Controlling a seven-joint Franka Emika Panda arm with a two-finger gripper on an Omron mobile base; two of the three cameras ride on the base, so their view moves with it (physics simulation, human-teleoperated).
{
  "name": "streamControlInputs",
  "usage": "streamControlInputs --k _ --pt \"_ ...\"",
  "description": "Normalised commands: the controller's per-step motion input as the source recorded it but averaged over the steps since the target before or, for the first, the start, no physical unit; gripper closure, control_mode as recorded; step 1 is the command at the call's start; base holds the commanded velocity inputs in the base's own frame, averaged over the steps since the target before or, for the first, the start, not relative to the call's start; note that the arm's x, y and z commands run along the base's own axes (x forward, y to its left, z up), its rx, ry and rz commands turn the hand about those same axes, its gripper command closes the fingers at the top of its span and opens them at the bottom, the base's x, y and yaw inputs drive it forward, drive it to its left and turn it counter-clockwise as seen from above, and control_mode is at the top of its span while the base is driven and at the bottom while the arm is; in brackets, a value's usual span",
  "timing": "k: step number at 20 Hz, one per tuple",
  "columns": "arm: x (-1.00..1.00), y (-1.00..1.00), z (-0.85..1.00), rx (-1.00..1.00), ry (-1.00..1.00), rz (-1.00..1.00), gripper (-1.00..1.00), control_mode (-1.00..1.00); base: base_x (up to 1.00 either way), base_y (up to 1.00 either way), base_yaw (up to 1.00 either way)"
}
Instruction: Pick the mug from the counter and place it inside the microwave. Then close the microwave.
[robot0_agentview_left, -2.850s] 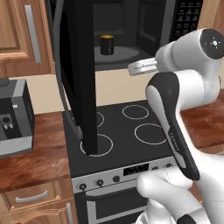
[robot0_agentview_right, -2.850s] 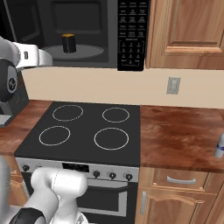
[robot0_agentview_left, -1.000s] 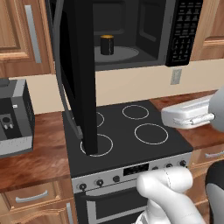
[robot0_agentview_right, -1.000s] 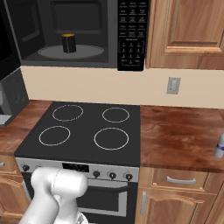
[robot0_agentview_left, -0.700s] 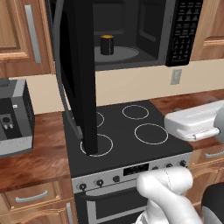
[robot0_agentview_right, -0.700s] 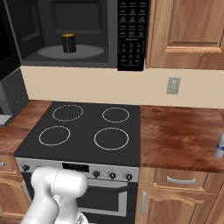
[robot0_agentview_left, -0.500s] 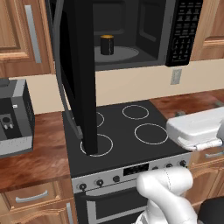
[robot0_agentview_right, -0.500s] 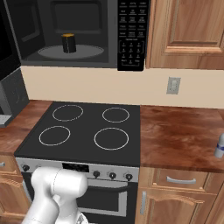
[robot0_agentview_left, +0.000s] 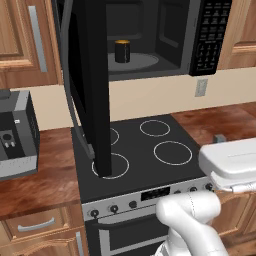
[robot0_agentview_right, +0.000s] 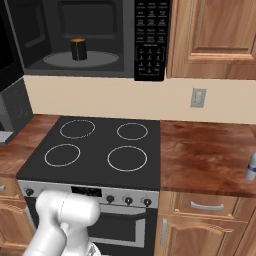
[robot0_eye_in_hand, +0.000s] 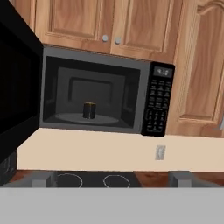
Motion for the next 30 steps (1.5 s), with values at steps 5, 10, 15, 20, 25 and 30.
streamControlInputs --k 5,10,15,20,25,30 --pt "-0.37 0.00 0.00 0.00 0.00 -0.11 -1.00 -1.00 0.00 0.00 0.00" --pt "-0.33 0.05 0.00 0.00 0.00 -0.11 -1.00 -1.00 0.00 0.00 0.00" --pt "-0.16 0.11 0.00 -0.01 0.00 -0.15 -1.00 -1.00 0.00 0.00 0.00" --pt "-0.02 0.21 0.00 -0.01 0.00 -0.16 -1.00 -1.00 0.00 0.00 0.00" --pt "-0.11 0.27 0.00 0.00 0.00 -0.15 -1.00 -1.00 0.00 0.00 0.00" --pt "-0.30 0.32 0.00 0.00 -0.05 -0.12 -1.00 -1.00 0.00 0.00 0.00"
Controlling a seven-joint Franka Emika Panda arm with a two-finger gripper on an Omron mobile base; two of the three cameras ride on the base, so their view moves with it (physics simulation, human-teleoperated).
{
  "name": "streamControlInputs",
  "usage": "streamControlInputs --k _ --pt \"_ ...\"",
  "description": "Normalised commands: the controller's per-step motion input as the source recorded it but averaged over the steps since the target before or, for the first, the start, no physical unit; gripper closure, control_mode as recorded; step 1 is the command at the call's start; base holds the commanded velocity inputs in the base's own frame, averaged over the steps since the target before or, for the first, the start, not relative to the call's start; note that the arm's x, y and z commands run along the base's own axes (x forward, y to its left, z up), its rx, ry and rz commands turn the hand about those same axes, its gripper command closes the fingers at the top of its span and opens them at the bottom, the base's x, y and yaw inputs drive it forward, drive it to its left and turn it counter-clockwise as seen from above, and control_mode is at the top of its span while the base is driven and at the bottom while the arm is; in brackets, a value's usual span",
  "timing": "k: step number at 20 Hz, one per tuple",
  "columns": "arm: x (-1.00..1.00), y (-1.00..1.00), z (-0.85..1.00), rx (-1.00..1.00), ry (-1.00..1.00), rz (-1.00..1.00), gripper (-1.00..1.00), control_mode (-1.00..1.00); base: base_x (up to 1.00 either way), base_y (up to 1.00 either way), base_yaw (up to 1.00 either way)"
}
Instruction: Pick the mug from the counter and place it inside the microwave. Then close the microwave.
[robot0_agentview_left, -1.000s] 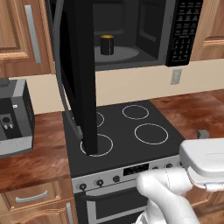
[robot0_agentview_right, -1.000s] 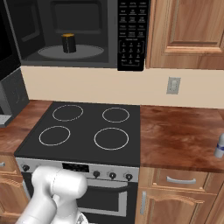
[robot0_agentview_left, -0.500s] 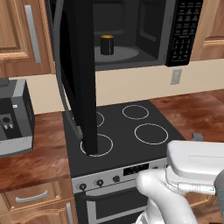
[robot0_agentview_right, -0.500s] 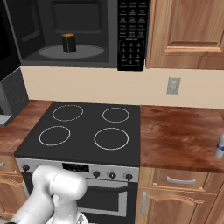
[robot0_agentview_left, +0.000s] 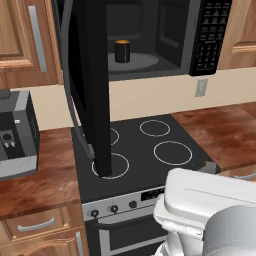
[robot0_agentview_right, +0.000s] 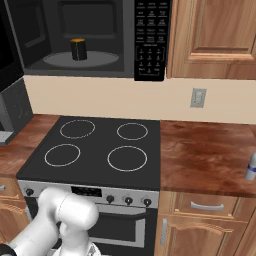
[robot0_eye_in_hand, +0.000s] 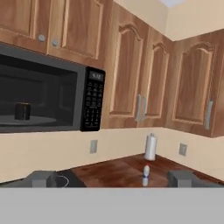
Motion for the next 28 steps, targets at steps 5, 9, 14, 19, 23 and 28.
streamControlInputs --k 5,9,14,19,23,28 --pt "-0.08 0.30 0.00 -0.04 -0.04 -0.12 -1.00 -1.00 0.00 0.00 0.00" --pt "0.00 0.21 0.00 -0.06 0.00 -0.08 -1.00 -1.00 0.00 0.00 0.00" --pt "0.00 0.20 0.00 -0.02 0.00 -0.06 -1.00 -1.00 0.00 0.00 0.00" --pt "0.00 0.29 0.00 -0.02 0.00 -0.07 -1.00 -1.00 0.00 0.00 0.00" --pt "0.00 0.38 -0.04 -0.06 0.00 -0.10 -1.00 -1.00 0.00 0.00 0.00" --pt "0.04 0.37 -0.05 -0.06 0.00 -0.10 -1.00 -1.00 0.00 0.00 0.00"
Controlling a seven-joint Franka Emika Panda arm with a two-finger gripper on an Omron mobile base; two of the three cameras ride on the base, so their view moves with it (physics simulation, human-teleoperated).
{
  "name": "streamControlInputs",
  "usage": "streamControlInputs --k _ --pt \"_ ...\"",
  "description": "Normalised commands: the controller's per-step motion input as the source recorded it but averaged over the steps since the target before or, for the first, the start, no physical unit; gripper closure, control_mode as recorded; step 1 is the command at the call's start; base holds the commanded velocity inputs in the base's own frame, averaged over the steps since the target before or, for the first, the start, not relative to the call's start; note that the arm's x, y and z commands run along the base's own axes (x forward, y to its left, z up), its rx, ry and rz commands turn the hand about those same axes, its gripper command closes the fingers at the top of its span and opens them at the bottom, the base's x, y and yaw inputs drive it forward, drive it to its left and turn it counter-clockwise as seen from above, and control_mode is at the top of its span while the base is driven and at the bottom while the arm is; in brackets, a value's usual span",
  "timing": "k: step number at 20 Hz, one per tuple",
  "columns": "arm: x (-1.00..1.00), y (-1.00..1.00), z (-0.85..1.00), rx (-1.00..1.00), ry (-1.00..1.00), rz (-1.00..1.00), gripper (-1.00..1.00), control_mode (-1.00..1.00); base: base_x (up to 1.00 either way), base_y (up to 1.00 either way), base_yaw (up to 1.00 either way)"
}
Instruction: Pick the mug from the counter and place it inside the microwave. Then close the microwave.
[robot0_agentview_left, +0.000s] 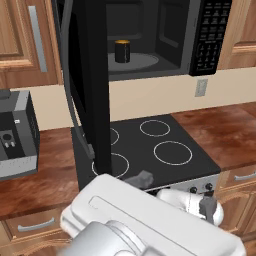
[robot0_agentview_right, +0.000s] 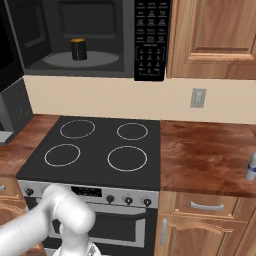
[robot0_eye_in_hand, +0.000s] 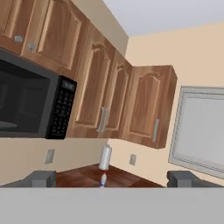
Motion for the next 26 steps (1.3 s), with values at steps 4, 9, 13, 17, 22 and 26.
streamControlInputs --k 4,9,13,17,22,26 --pt "0.18 0.29 -0.02 -0.05 0.00 -0.08 -1.00 -1.00 0.00 0.00 0.00" --pt "0.21 0.29 0.00 -0.04 0.00 -0.07 -1.00 -1.00 0.00 0.00 0.00" --pt "0.35 0.13 0.00 -0.04 0.00 -0.07 -1.00 -1.00 0.00 0.00 0.00" --pt "0.46 0.00 -0.07 -0.03 0.00 -0.07 -1.00 -1.00 0.00 0.00 0.00" --pt "0.42 0.03 -0.10 -0.01 -0.02 -0.05 -1.00 -1.00 0.00 0.00 0.00" --pt "0.16 0.21 -0.04 0.00 -0.04 -0.04 -1.00 -1.00 0.00 0.00 0.00"
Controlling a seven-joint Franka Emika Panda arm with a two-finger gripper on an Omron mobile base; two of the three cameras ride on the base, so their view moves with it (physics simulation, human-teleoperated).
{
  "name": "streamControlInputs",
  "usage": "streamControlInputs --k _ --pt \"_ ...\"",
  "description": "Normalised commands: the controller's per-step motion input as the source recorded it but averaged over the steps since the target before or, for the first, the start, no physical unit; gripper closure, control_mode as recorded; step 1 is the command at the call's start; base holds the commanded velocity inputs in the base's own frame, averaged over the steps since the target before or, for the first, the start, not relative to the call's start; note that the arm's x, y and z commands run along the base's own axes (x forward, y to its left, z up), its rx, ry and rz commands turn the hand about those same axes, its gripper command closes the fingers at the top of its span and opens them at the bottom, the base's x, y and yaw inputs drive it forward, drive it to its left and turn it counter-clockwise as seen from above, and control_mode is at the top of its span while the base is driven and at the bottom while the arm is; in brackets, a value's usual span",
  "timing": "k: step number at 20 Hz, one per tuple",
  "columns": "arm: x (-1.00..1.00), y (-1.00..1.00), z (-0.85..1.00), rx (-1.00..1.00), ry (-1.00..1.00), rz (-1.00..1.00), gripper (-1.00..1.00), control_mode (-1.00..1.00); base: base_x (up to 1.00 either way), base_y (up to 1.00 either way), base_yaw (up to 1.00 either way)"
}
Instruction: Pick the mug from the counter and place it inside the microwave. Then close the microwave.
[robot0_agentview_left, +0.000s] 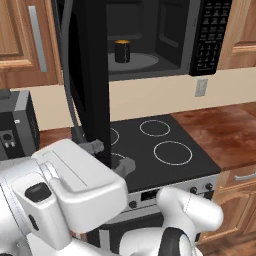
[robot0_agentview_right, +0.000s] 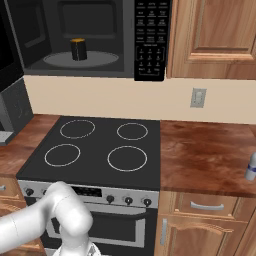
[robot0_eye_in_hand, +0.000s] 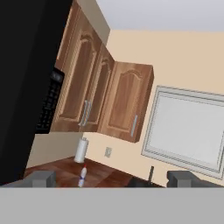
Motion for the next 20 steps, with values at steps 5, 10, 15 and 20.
streamControlInputs --k 5,10,15,20 --pt "0.11 0.25 -0.04 0.00 -0.05 -0.02 -1.00 -1.00 0.00 0.00 0.00" --pt "0.16 0.24 -0.13 0.00 -0.07 -0.01 -1.00 -1.00 0.00 0.00 0.00" --pt "0.20 0.20 -0.13 -0.01 -0.07 -0.02 -1.00 -1.00 0.00 0.00 0.00" --pt "0.21 0.21 -0.11 -0.01 -0.06 -0.02 -1.00 -1.00 0.00 0.00 0.00"
